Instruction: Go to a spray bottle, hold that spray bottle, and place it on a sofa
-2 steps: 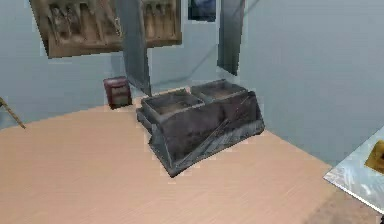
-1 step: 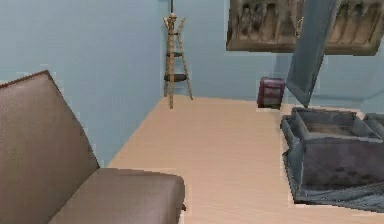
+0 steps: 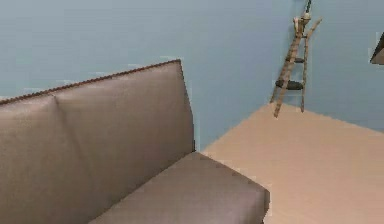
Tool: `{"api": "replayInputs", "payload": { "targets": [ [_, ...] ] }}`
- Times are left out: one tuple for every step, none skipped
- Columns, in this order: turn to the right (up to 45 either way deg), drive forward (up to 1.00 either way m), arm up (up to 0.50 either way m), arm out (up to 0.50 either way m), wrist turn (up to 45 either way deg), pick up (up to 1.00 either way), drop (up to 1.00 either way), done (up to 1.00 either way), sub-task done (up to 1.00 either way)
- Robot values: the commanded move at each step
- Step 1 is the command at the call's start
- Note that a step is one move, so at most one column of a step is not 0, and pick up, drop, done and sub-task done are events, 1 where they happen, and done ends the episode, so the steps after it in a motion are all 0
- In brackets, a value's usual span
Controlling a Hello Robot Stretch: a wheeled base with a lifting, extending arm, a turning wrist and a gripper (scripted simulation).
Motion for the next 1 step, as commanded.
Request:
{"api": "replayInputs", "payload": {
  "targets": [
    [-3.0,0.00,0.00,0.00,0.0,0.00,0.00,0.00,0.00]
  ]
}}
